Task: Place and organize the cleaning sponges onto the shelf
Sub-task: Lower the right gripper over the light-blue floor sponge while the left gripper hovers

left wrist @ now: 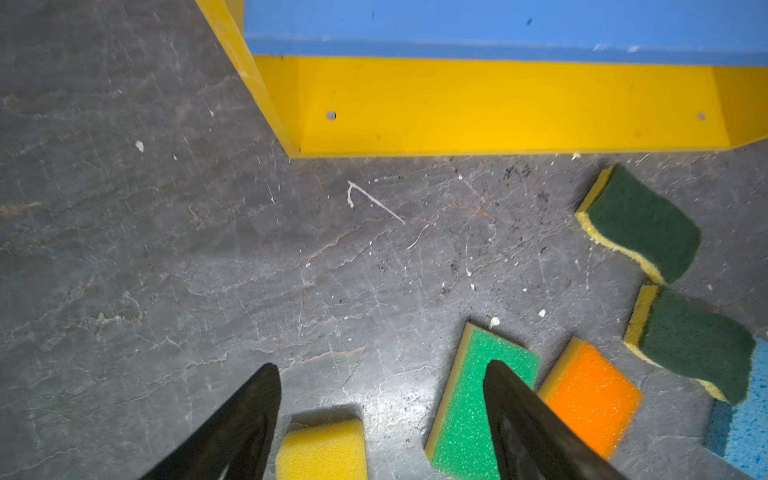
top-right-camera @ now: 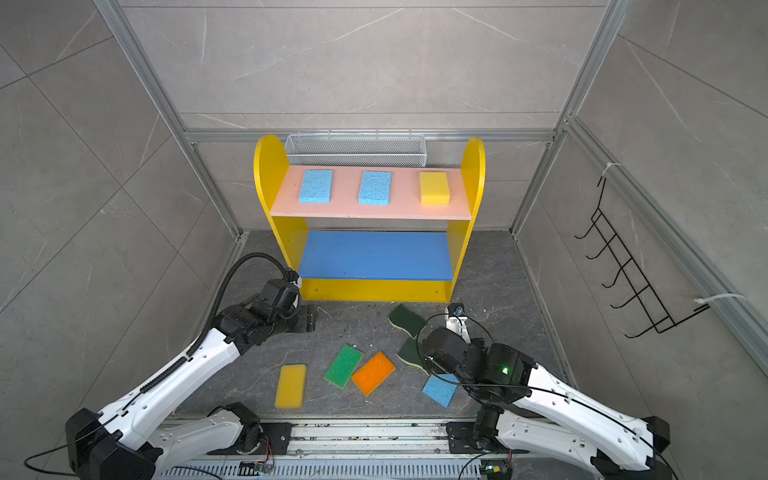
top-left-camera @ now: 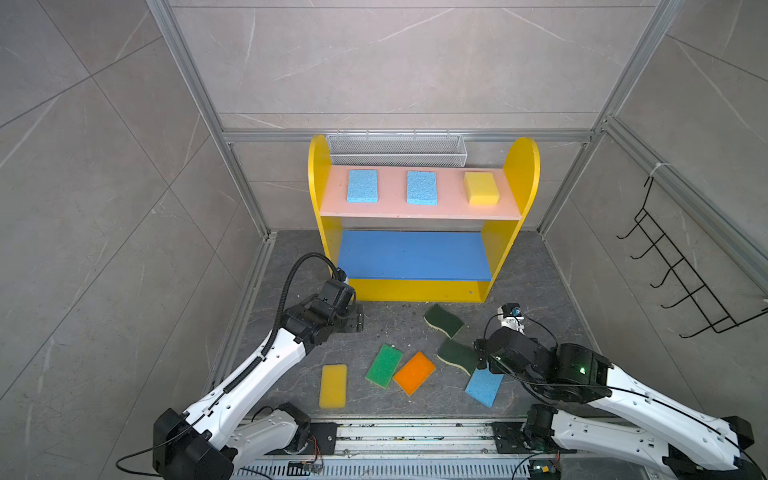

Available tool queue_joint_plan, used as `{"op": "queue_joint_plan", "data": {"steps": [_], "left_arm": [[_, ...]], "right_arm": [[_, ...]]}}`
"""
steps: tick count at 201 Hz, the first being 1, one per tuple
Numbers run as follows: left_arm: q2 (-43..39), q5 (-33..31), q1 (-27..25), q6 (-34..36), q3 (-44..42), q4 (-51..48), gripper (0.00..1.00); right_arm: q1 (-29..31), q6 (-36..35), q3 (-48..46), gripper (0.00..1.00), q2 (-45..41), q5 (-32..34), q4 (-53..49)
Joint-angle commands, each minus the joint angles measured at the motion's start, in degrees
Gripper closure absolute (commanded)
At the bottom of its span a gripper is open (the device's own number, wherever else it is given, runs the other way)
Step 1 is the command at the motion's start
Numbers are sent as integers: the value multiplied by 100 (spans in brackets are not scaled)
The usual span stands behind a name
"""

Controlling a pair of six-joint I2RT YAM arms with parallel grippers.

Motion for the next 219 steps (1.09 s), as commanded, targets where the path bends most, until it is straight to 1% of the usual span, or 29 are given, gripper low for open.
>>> {"op": "queue_joint_plan", "data": {"steps": [1, 19, 41, 55, 86, 105, 121, 151, 178, 196, 219], "left_arm": [[-80, 101, -88, -239, -209, 328, 21], [-339, 10, -96, -375, -489, 493, 21], [-517, -23, -100, -563, -761, 602, 21], [-569, 19, -100, -664, -856, 645, 21], [-637, 33, -102, -701, -952, 660, 21], [-535, 115, -108, -708, -980, 643, 21], [-464, 144, -117, -750, -1038, 674, 21], [-420, 223, -117, -756, -1126, 746, 21], [-385, 246, -120, -735, -1098, 703, 21], [-430, 219, -141, -667, -981, 422, 21], [-430, 243, -148, -582, -868, 92, 21]], "right_arm": [[-23, -21, -243, 0, 261, 21, 386], [-168, -225, -454, 0, 451, -229, 879], [-692, -588, -679, 0, 716, -930, 1641], [-831, -705, -621, 0, 931, -1090, 1889], [-867, -863, -437, 0, 1316, -1213, 2026], [-903, -694, -524, 0, 1459, -1264, 1954], [-975, -468, -768, 0, 1395, -1218, 1961], [-1213, -471, -1071, 0, 1349, -1471, 2030], [-1370, -354, -1296, 0, 1427, -1529, 2009], [-1468, -286, -1416, 0, 1404, -1580, 1942], [-1582, -136, -1559, 0, 1142, -1654, 1757]]}}
